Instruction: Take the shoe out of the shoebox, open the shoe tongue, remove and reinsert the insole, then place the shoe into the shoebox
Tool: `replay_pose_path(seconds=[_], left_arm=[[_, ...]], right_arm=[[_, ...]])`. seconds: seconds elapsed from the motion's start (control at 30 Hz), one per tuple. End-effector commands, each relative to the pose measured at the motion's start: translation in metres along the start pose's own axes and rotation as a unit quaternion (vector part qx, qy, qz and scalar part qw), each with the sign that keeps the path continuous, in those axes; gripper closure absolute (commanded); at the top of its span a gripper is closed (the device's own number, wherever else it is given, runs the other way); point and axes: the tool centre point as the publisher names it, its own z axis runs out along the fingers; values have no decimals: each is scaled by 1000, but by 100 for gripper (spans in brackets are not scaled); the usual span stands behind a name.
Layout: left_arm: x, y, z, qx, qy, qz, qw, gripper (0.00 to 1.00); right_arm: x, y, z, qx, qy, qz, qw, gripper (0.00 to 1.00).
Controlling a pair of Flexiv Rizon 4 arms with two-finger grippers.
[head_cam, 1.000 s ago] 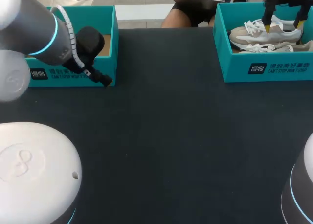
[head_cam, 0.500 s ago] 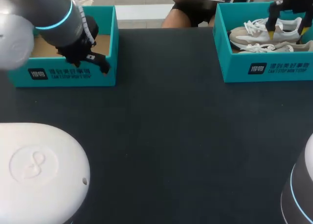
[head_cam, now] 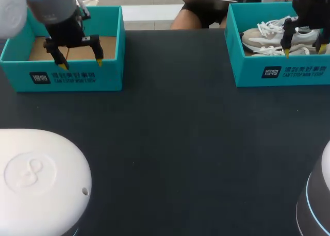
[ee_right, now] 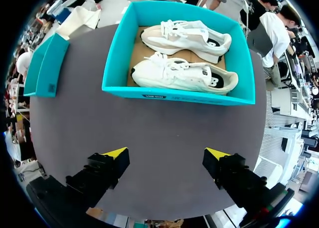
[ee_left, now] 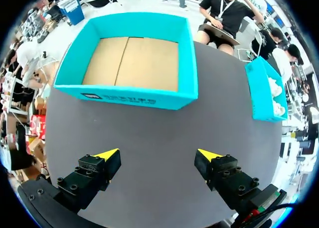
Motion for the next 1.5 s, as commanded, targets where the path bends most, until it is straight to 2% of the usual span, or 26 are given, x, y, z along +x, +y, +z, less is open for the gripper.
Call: replay_pose_path(seconds=[0.03, 0.13, 0.27, 0.47, 0.63, 0.77, 0.83, 1.17, 1.5], left_arm=[[-6, -13, -12, -25, -12, -17, 999, 0], [-15, -22, -17, -25, -19, -35, 999, 0], [-24, -31, -20, -23, -23, -56, 998, 0], [-29, -34, -23, -28, -32, -67, 997, 0], [-37, -34, -23, -35, -44, -77, 995, 0], [-43, -38, -21, -37, -52, -87, 994, 0], [-43, -39, -21, -43, -32, -71, 996, 0], [-35, -47, -21, -56, -24, 16, 998, 0], [-30, -51, -16, -84, -26, 39, 995, 0]], right_arm=[[-3, -8, 2, -4, 3, 4, 1000, 0], [-5, -11, -8, -15, 10, 12, 1000, 0], [-14, -14, -18, 0, 2, -5, 1000, 0], [-47, -19, -21, -4, 8, -7, 1000, 0], [-62, -17, -21, 2, 7, -12, 1000, 0], [-63, -13, -19, 5, 8, -17, 1000, 0], [-63, -12, -19, 1, 7, -19, 1000, 0], [-62, -8, -23, -6, -2, -21, 1000, 0], [-60, -6, -26, -6, -7, -28, 1000, 0]])
